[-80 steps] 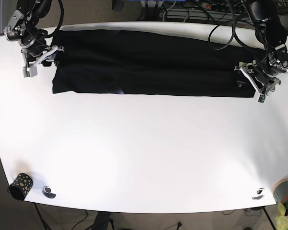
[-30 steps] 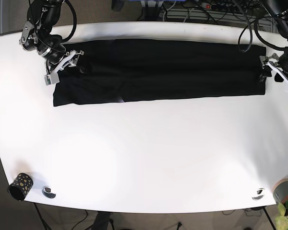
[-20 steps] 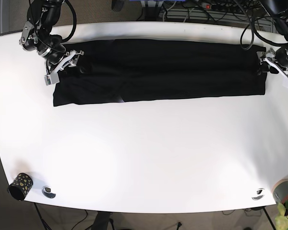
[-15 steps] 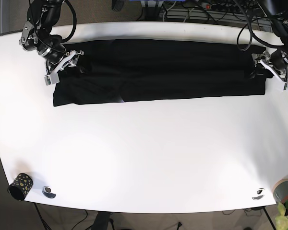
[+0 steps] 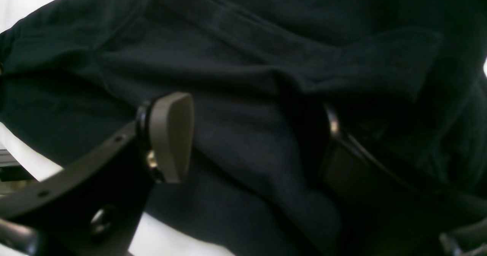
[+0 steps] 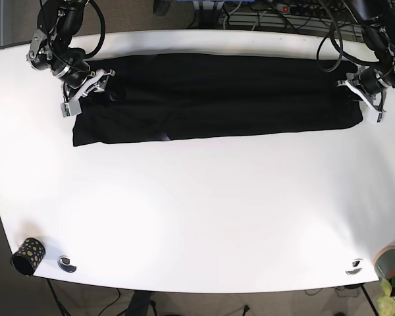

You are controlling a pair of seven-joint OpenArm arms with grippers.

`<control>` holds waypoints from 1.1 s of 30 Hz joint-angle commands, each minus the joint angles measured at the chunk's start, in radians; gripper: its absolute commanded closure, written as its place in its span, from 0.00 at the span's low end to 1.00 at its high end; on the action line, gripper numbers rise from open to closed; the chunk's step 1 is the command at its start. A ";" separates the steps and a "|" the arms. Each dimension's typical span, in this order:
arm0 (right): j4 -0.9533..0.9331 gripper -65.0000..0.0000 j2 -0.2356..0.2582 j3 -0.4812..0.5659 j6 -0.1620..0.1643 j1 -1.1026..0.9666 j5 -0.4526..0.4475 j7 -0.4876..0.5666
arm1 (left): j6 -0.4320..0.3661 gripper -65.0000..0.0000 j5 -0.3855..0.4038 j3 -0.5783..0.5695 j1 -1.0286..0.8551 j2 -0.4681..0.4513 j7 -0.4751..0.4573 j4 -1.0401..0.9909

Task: Fold the T-shirt properly
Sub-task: 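Pinch both ends of the black strip with both grippers, then lift the strip end with the left gripper and fold it toward the right gripper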

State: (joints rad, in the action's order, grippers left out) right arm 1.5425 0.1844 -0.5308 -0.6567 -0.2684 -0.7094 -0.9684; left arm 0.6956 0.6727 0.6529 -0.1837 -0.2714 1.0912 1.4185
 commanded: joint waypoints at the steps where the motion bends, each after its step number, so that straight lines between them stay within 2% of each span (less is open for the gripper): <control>1: -0.007 0.36 0.007 -0.002 0.024 -0.007 0.072 -0.047 | 0.003 0.96 0.009 -0.002 -0.001 -0.015 -0.003 0.107; 8: -0.007 0.36 0.007 -0.002 0.024 -0.007 0.072 -0.047 | 0.003 0.96 0.003 -0.164 -0.023 0.027 0.071 0.368; 14: -0.007 0.36 0.007 -0.002 0.024 -0.007 0.072 -0.047 | -0.001 0.96 0.003 -0.345 -0.013 0.114 0.097 0.416; 19: -0.007 0.36 0.007 -0.002 0.024 -0.007 0.069 -0.047 | -0.104 0.96 0.002 -0.483 0.037 0.168 0.096 0.390; 23: -0.007 0.36 0.007 -0.002 0.024 -0.007 0.066 -0.047 | -0.147 0.96 0.002 -0.502 0.040 0.211 0.094 0.359; 27: -0.007 0.36 0.007 -0.002 0.024 -0.007 0.066 -0.047 | -0.164 0.96 0.002 -0.502 0.069 0.255 0.094 0.341; 33: -0.007 0.36 0.007 -0.002 0.024 -0.007 0.066 -0.047 | -0.164 0.94 -0.001 -0.542 0.080 0.274 0.094 0.324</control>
State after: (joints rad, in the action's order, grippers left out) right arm 1.5410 0.1829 -0.5312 -0.6559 -0.2680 -0.7101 -0.9642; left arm 0.5304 0.6525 0.1223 -0.1150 -0.0002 1.1938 1.7336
